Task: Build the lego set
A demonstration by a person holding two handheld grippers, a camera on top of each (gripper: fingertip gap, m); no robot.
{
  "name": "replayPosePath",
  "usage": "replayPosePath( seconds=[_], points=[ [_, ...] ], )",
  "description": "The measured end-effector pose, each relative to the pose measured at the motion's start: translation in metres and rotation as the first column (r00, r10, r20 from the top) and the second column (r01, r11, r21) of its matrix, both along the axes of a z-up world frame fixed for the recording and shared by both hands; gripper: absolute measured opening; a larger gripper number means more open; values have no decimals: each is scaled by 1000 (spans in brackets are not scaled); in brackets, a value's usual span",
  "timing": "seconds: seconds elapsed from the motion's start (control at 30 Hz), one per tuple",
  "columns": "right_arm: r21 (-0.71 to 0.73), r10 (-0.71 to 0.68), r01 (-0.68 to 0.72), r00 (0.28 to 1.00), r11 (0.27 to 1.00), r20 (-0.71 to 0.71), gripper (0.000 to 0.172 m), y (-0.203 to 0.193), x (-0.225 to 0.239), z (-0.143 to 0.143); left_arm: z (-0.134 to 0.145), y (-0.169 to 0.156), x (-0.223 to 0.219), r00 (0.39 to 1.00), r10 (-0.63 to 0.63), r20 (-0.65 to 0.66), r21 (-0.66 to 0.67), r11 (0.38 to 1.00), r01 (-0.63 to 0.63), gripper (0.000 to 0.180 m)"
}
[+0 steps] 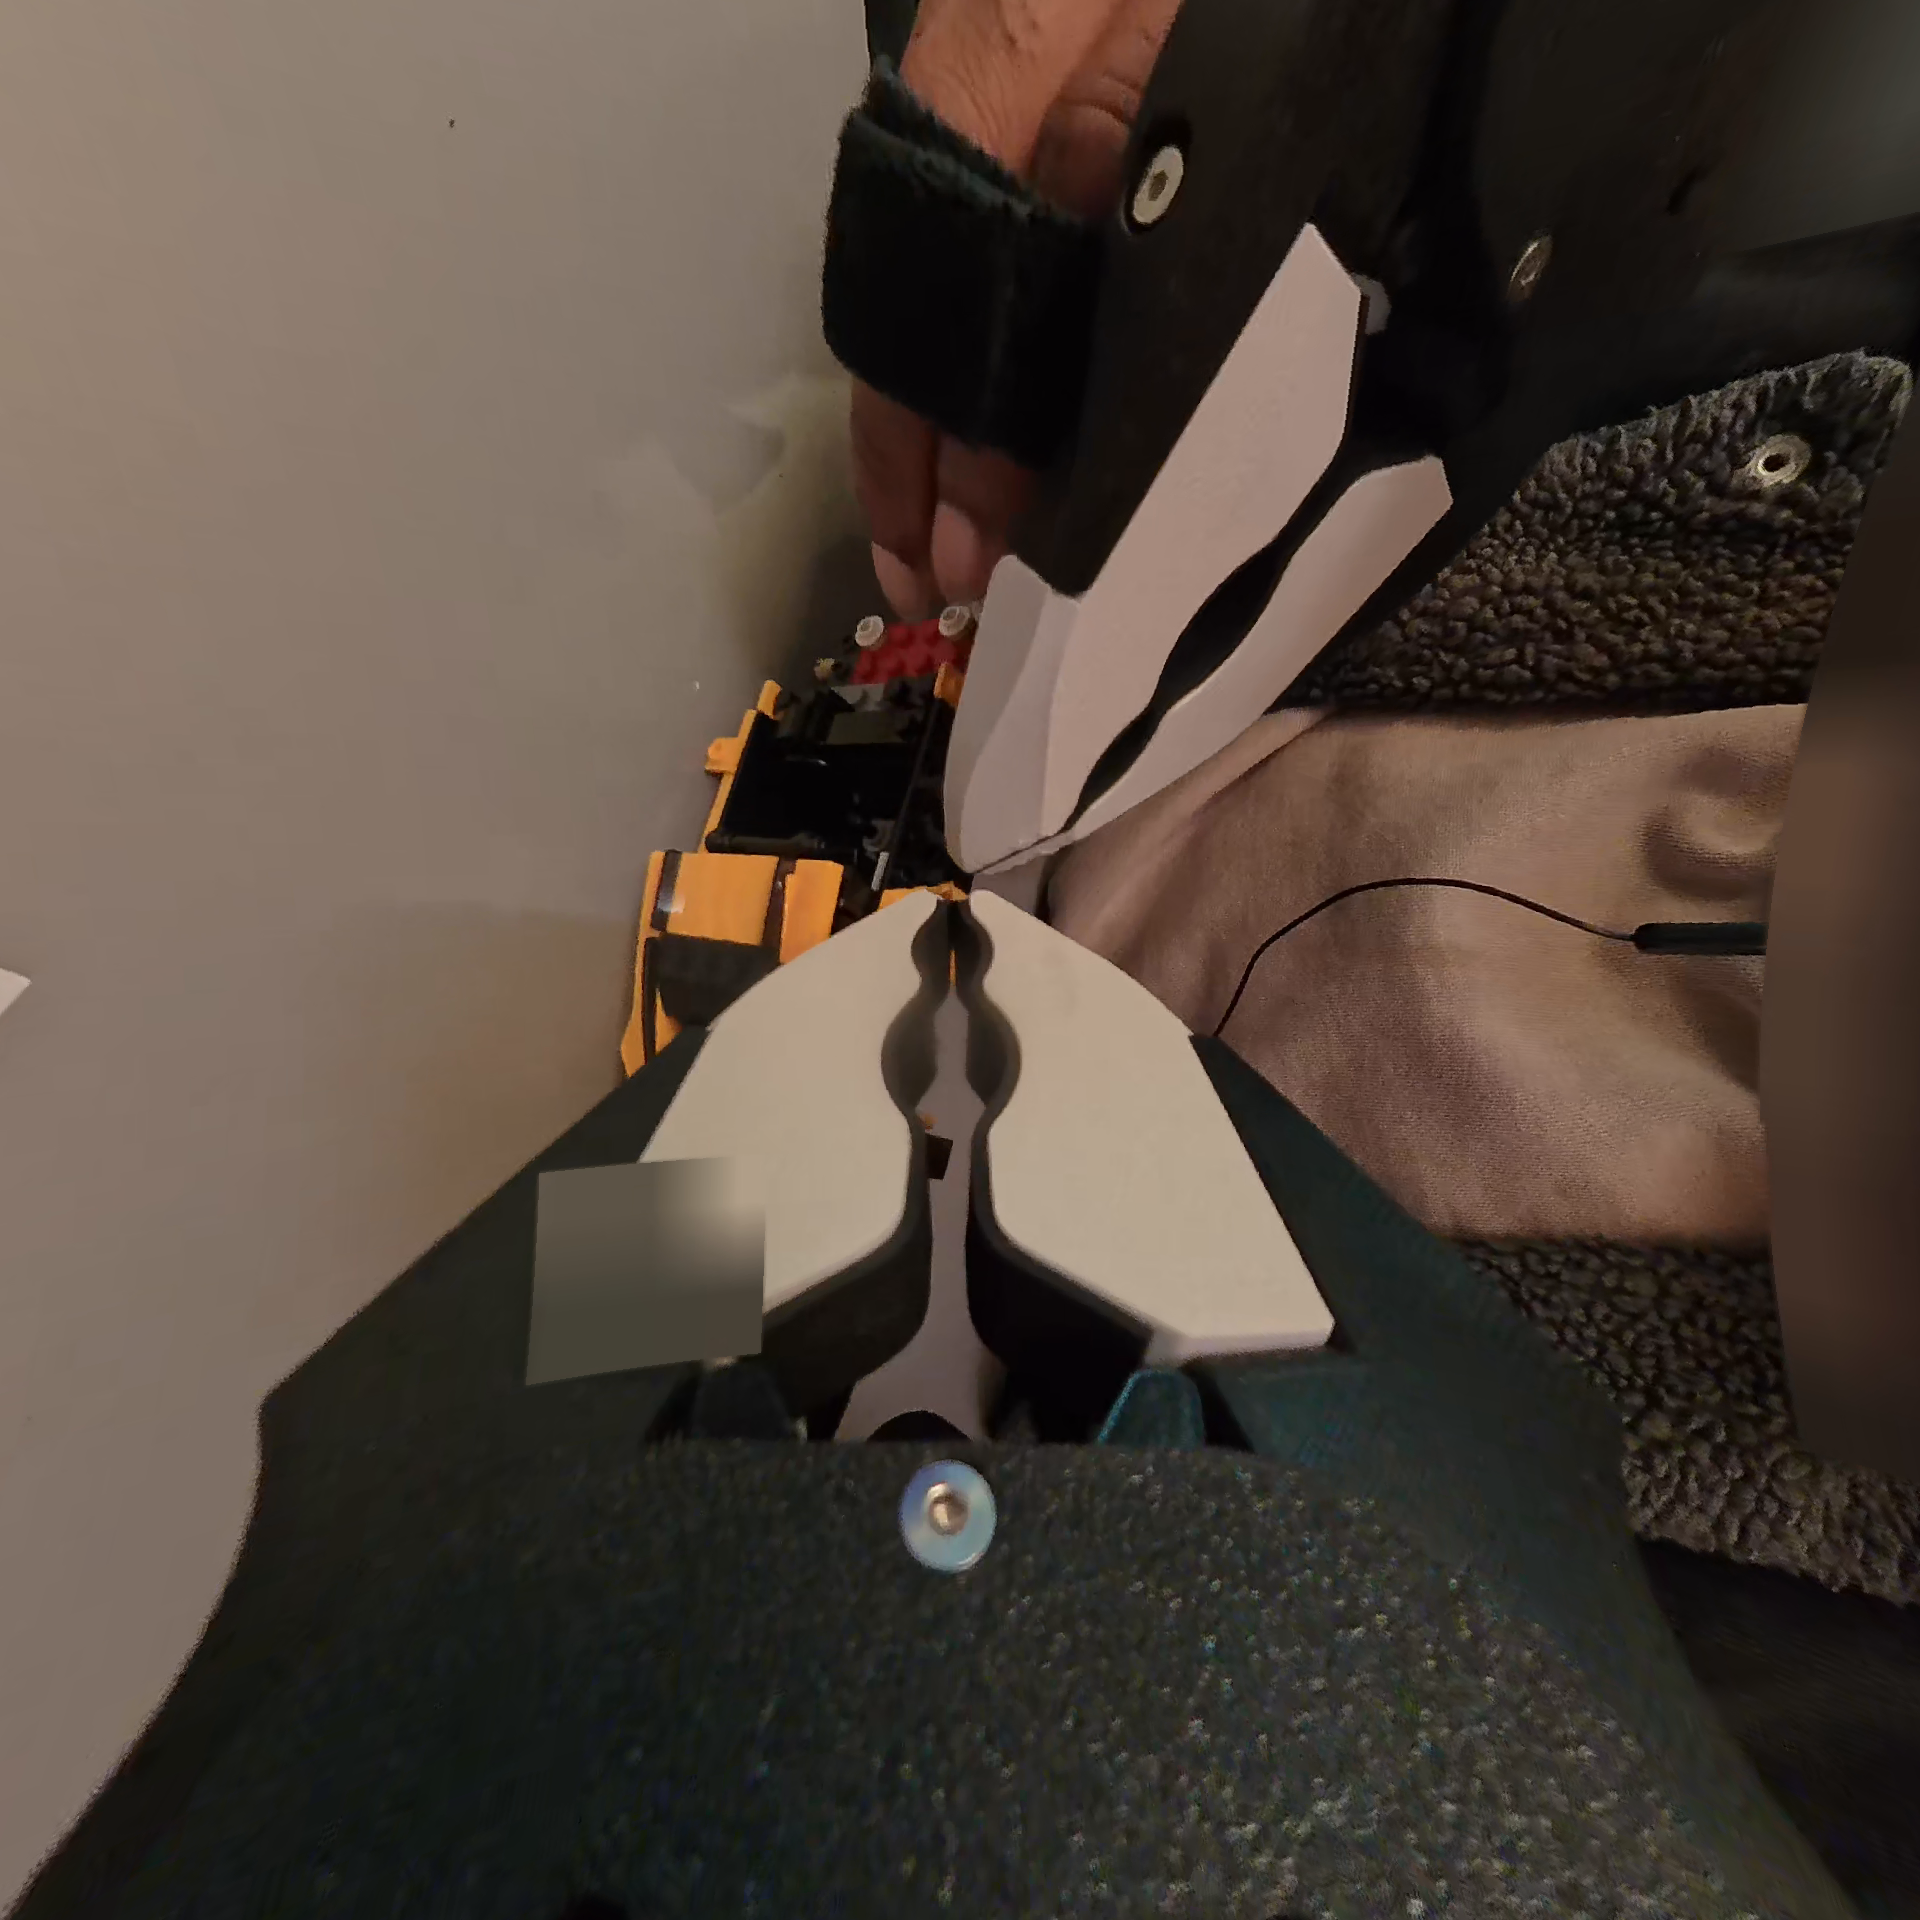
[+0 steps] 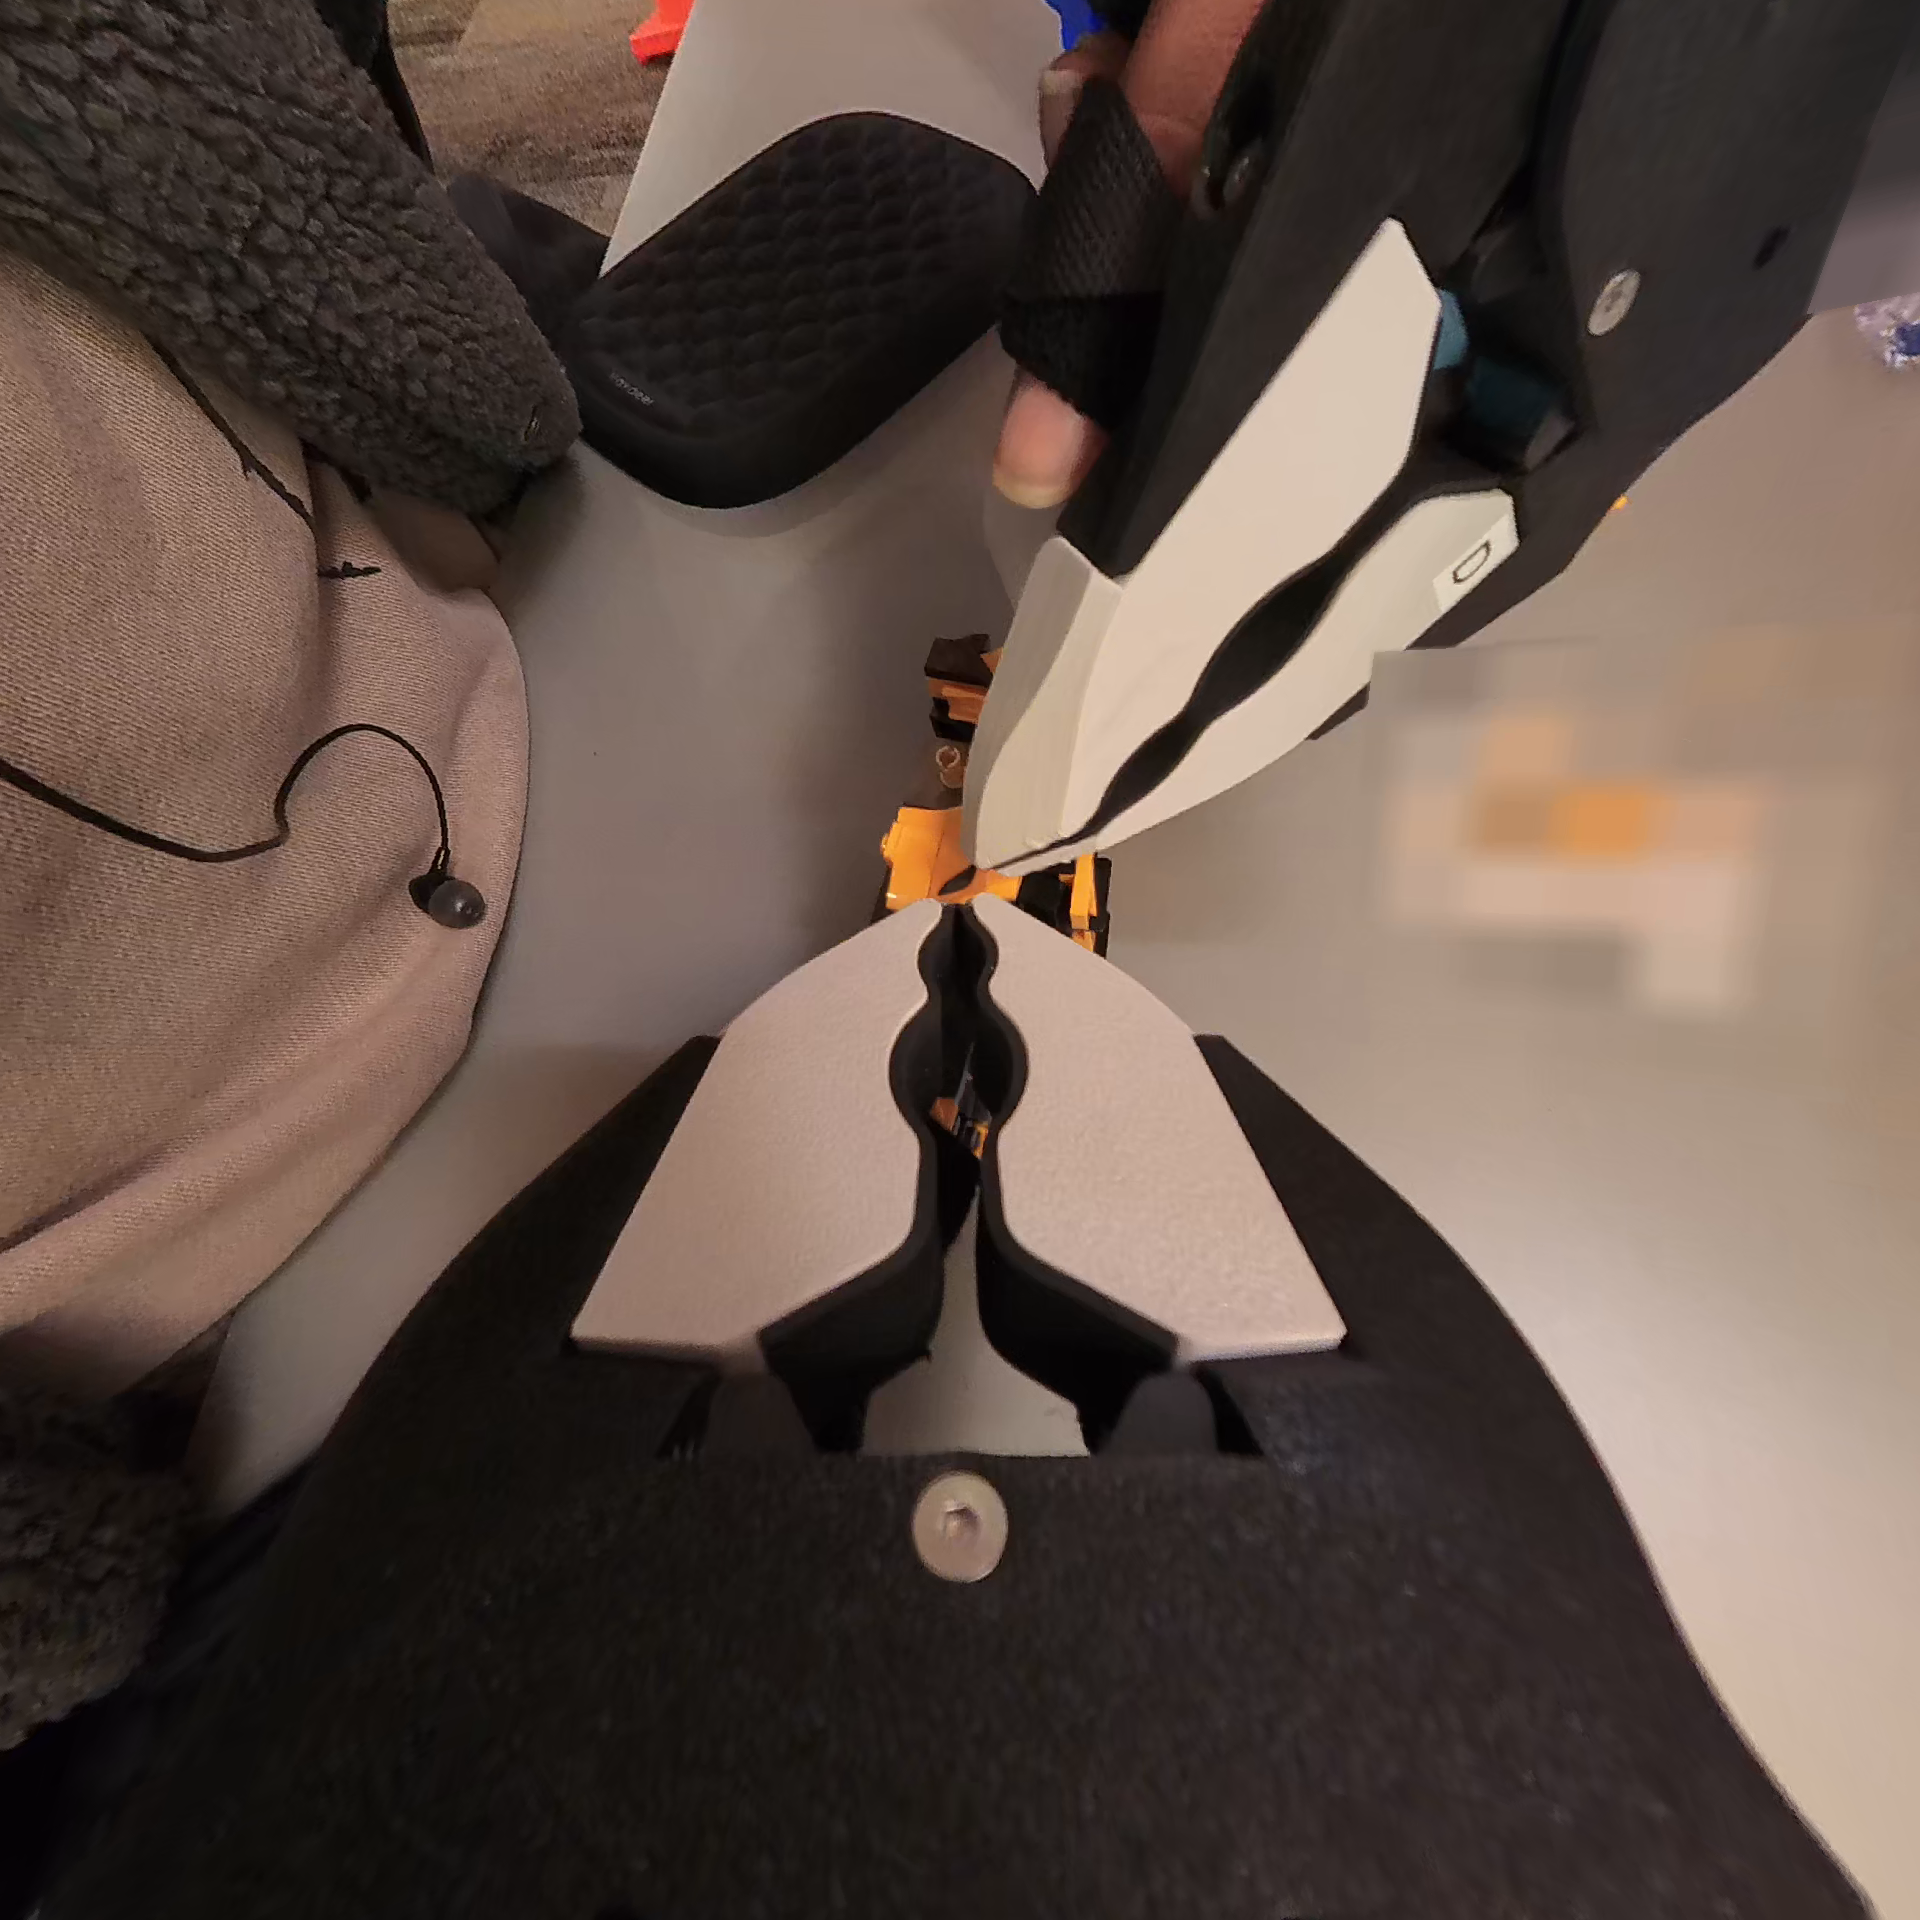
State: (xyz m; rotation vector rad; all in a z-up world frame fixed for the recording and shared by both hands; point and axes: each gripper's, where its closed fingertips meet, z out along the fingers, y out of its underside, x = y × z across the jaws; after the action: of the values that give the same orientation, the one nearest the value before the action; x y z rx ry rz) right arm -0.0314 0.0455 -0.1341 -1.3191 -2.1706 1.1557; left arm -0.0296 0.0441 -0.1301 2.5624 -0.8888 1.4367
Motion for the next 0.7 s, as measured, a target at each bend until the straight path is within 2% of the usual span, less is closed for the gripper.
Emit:
replayPosePath(
  seconds=[0.7],
  points=[
    [-8,2,-2,1000,1000,15,0,-7,-4,-2,-1,0,-1,1000,2,-5,5,1000,-1,0]
  ],
)
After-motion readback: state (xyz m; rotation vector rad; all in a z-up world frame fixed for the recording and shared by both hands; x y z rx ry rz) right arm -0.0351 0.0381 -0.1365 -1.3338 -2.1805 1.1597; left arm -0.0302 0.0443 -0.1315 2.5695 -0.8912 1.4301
